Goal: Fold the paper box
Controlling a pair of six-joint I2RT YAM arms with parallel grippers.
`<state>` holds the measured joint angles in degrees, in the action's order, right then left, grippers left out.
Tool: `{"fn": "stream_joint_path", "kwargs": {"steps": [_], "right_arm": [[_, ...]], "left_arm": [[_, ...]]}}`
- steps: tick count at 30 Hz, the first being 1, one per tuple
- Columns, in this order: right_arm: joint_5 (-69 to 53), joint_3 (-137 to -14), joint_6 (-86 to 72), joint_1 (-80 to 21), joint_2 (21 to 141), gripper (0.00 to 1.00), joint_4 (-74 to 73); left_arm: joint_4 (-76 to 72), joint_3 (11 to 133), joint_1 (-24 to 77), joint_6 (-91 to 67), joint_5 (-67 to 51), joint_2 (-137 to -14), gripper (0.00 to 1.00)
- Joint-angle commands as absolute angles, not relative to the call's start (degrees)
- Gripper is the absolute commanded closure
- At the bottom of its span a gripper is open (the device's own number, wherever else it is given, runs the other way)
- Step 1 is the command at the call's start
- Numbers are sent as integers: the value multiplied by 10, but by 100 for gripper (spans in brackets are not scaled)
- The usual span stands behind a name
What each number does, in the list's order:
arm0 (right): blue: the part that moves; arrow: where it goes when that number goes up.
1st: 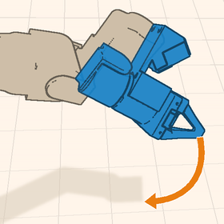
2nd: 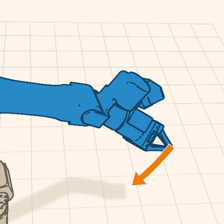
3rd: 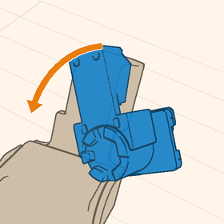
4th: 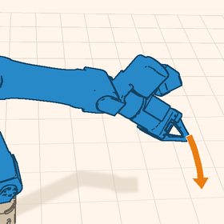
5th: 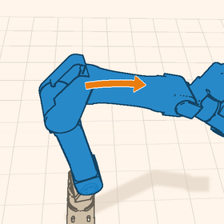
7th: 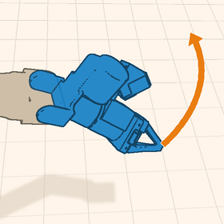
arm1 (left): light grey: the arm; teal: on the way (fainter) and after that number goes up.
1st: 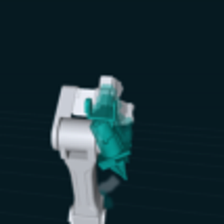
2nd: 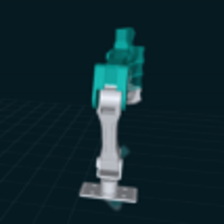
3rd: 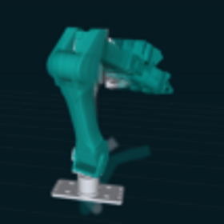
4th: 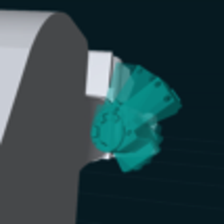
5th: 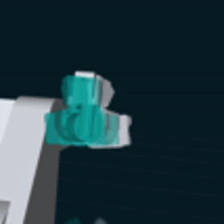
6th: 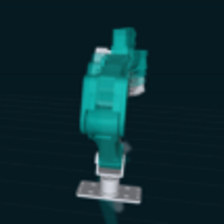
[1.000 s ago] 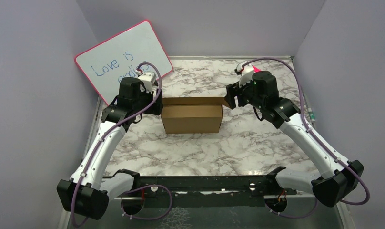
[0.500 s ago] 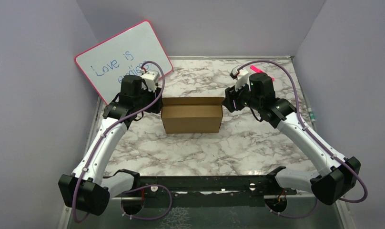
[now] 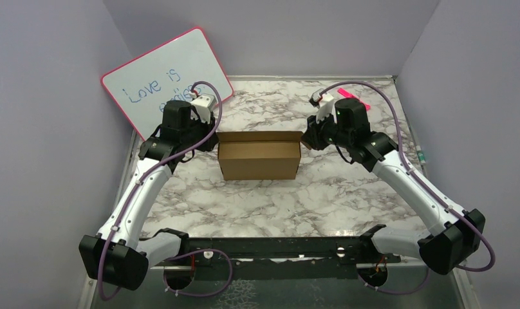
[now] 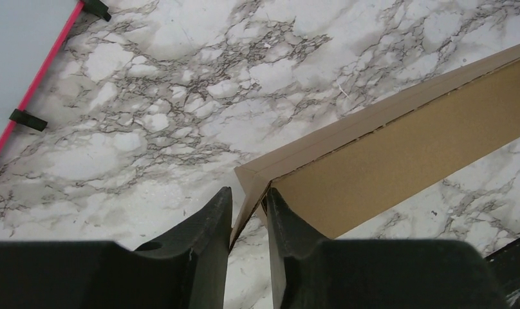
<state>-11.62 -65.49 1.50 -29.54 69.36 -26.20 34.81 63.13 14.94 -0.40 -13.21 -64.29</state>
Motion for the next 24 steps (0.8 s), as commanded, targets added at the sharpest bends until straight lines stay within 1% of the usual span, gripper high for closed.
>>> {"fn": "stream_joint_path", "kwargs": {"steps": [1,4,12,15,24], "right_arm": [[-140,-677,-29,-293,709,84,-270],[-140,-686,-49,-293,714,87,-278],[-135,-696,-137,-293,719,85,-278],[-130,-698,-184,-293,723,86,-277],[-85,-706,-258,-299,728,89,-293]], "left_arm": [[335,644,145,-37,-172,-630,75],[335,643,145,-58,-181,-627,77],[334,645,145,-118,-211,-626,76],[332,641,146,-131,-215,-627,76],[317,626,147,-161,-207,-621,76]]}}
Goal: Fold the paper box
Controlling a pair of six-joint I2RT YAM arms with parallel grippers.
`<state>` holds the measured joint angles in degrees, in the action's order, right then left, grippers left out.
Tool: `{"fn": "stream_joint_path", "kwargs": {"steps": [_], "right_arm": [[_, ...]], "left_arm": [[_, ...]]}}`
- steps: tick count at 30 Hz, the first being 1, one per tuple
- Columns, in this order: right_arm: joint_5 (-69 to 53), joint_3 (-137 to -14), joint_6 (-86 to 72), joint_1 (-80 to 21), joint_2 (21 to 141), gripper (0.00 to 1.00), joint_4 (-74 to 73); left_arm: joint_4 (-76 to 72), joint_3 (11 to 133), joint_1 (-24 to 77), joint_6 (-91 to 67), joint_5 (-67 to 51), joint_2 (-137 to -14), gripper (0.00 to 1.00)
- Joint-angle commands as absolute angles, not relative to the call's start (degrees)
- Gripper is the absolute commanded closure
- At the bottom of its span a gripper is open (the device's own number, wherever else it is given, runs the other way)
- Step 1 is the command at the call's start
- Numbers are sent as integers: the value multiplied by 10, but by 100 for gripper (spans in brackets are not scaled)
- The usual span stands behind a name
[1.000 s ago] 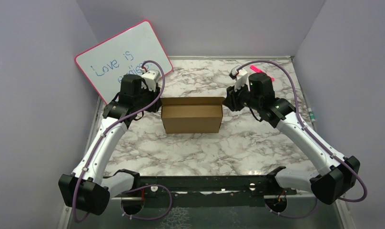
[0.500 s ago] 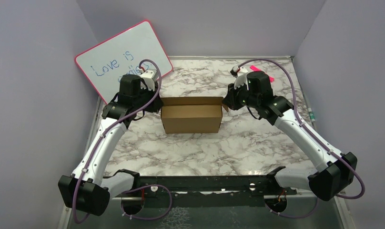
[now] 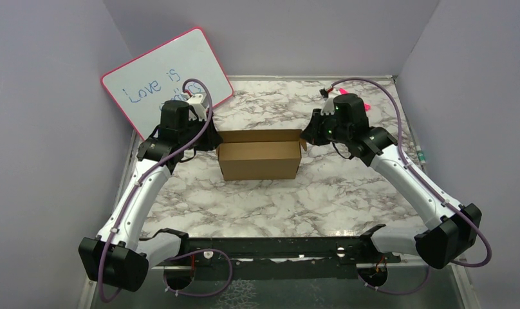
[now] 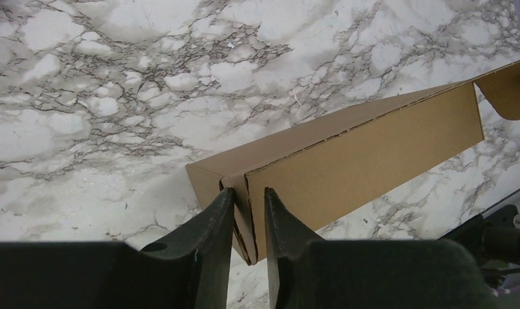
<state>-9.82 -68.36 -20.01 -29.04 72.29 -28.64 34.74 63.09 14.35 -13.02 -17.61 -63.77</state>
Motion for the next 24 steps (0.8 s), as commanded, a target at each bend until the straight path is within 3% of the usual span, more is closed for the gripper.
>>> {"fn": "stream_joint_path", "kwargs": {"steps": [1,12,24], "right_arm": [[-82,-707,-264,-302,729,90,-293],[42,-714,-312,-365,743,92,-293],[97,-690,-316,-409,737,92,-265]], "left_arm": [[314,623,147,-163,-209,-621,76],[303,613,154,-172,-216,-621,76],[296,595,156,-175,-211,-611,76]]}}
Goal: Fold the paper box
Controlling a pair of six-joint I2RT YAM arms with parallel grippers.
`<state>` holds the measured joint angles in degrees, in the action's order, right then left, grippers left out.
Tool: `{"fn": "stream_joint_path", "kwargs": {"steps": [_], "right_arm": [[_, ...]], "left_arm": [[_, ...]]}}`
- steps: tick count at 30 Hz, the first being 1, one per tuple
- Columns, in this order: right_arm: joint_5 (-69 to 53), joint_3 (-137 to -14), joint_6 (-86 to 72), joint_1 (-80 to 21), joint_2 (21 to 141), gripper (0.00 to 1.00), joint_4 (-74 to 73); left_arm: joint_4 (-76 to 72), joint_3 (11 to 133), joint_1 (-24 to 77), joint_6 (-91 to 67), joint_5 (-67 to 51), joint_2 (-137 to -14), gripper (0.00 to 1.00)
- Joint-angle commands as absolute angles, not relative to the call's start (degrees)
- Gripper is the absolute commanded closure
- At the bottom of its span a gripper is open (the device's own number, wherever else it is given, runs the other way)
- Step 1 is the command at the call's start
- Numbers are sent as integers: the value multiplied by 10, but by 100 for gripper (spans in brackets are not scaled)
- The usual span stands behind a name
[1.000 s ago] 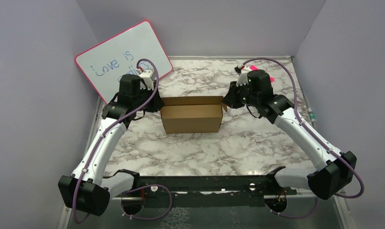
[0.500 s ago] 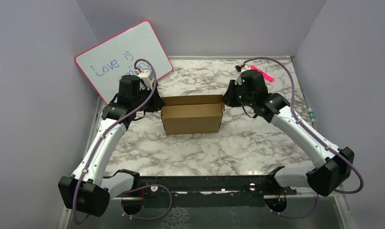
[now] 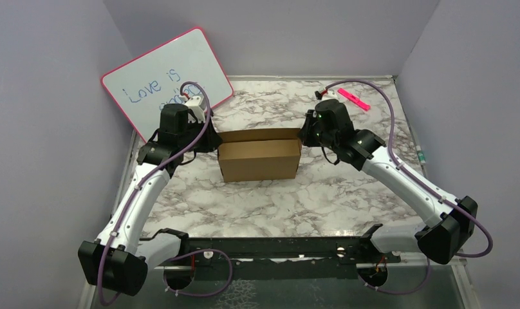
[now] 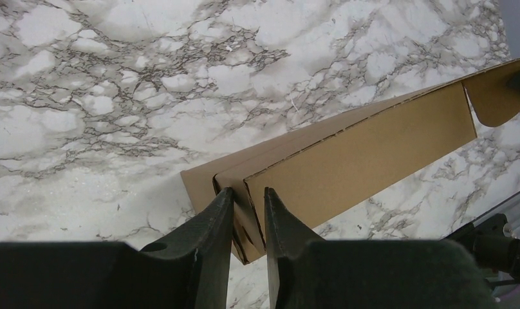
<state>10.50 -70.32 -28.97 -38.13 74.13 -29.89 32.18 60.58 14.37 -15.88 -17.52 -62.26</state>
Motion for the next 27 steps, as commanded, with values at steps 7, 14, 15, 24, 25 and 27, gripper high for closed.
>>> {"fn": "stream_joint_path", "kwargs": {"steps": [7,14,15,24,25,27], "right_arm": [[116,-656,-299,-426,730,92,-241],[102,-623,-273,-432,715,92,-222],[101,-622,-267,-432,714,92,-222],[104,-629,-224,-433,709,93,-226],[103,-632,-224,-432,710,93,-226],[96,-633,-225,-432,713,93,-223]], "left_arm": [[289,584,158,-174,-212,-605,76],[288,565,157,-166,-207,-599,76],[289,564,157,-161,-205,-598,76],[316,584,157,-126,-171,-598,76],[316,585,157,-125,-171,-599,76],[316,585,157,-122,-171,-602,76]]}}
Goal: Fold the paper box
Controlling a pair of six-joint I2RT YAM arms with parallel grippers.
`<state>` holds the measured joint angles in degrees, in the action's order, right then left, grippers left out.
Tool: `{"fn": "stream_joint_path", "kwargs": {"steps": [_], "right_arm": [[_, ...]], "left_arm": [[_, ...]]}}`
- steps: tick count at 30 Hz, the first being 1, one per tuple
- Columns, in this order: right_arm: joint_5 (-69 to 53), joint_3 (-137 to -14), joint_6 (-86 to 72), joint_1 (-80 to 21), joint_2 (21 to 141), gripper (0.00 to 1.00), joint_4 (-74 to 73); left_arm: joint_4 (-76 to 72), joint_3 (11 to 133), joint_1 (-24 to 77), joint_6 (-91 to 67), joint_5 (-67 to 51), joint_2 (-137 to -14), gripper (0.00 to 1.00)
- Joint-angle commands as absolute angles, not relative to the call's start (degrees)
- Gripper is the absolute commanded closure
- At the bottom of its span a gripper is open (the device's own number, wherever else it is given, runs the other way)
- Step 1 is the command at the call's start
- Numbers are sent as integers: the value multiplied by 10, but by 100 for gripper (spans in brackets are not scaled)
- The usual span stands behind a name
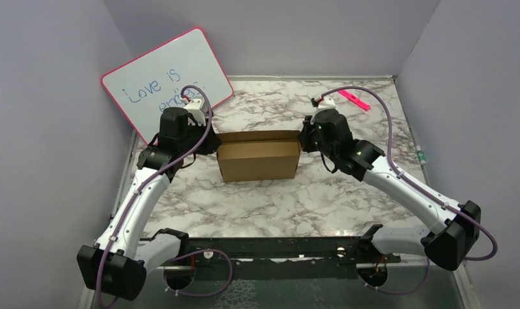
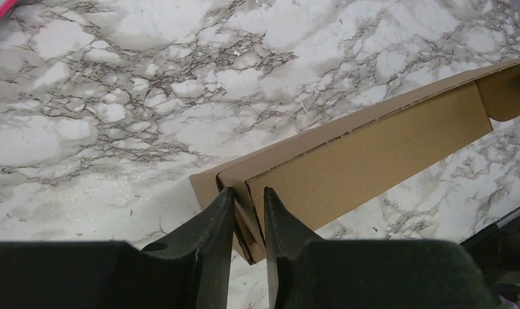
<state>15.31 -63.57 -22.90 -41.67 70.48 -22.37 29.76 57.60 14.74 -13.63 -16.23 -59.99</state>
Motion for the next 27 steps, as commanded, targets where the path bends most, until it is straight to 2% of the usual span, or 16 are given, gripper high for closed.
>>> {"fn": "stream_joint_path", "kwargs": {"steps": [1,13,27], "right_arm": [[93,-633,-227,-433,714,93,-221],[71,-615,-261,-432,723,93,-206],[80,-607,-258,-433,734,93,-213]], "left_arm": [[318,585,157,-122,-171,-603,76],[321,575,157,-120,-173,-598,76],[351,627,157,-65,-129,-611,76]]}}
